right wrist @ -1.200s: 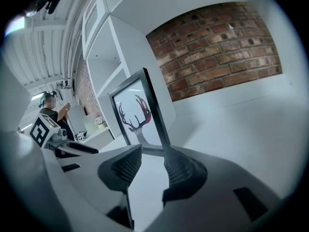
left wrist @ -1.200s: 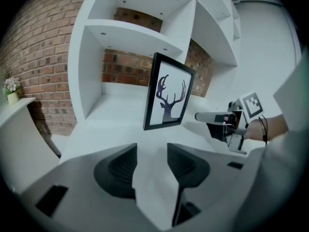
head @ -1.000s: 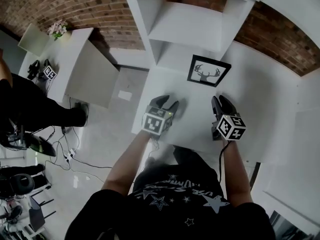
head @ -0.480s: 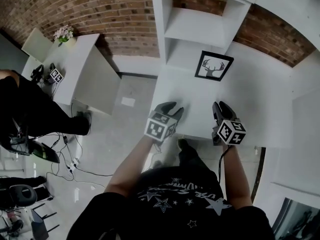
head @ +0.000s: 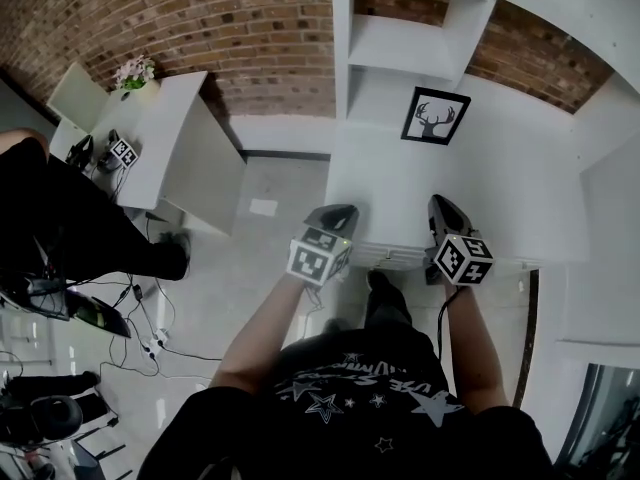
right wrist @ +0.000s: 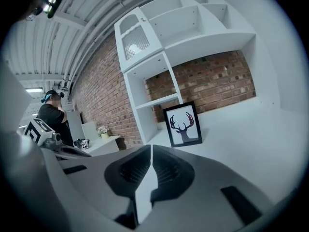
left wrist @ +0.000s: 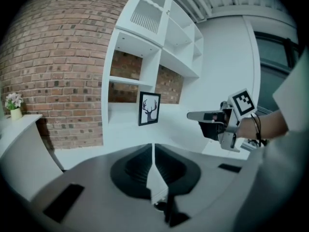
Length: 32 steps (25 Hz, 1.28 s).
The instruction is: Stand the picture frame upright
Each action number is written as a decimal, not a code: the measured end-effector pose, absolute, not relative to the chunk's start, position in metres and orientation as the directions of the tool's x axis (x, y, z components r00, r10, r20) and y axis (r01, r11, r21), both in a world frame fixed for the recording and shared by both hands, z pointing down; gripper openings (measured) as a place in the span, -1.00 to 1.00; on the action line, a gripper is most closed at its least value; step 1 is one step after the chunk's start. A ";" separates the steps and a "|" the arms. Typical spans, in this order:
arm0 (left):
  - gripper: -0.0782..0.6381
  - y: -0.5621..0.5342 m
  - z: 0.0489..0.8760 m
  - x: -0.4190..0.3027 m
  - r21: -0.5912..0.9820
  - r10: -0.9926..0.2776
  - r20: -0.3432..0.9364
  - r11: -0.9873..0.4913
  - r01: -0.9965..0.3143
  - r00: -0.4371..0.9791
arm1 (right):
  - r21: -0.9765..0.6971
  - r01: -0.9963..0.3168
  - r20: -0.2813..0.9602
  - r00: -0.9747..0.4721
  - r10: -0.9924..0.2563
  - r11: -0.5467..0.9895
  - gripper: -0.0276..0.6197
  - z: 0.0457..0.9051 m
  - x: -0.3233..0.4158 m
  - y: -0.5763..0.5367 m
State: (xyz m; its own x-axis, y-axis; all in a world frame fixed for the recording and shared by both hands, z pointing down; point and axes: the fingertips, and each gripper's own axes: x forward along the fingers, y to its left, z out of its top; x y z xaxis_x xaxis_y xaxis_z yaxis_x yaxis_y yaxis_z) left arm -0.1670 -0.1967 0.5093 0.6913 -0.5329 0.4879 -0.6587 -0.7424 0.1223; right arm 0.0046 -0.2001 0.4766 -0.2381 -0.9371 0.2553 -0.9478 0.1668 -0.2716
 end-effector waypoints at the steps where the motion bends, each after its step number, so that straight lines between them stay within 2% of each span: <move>1: -0.70 -0.190 0.510 -0.173 0.103 -0.529 0.490 -0.754 -0.649 0.693 | -0.274 -0.948 0.254 -0.233 -0.939 0.161 -0.84 0.476 -0.001 -0.194; 9: -0.71 -0.145 0.514 -0.193 0.043 -0.495 0.483 -0.811 -0.584 0.723 | -0.263 -0.959 0.322 -0.187 -0.928 0.102 -0.85 0.491 -0.028 -0.124; 19: -0.72 -0.122 0.526 -0.170 0.114 -0.440 0.472 -0.829 -0.547 0.764 | -0.266 -0.963 0.379 -0.140 -0.915 0.037 -0.85 0.511 -0.019 -0.078; 32: -0.72 -0.076 0.510 -0.140 0.102 -0.429 0.449 -0.847 -0.522 0.784 | -0.278 -0.958 0.313 -0.163 -0.936 0.074 -0.85 0.493 -0.015 -0.034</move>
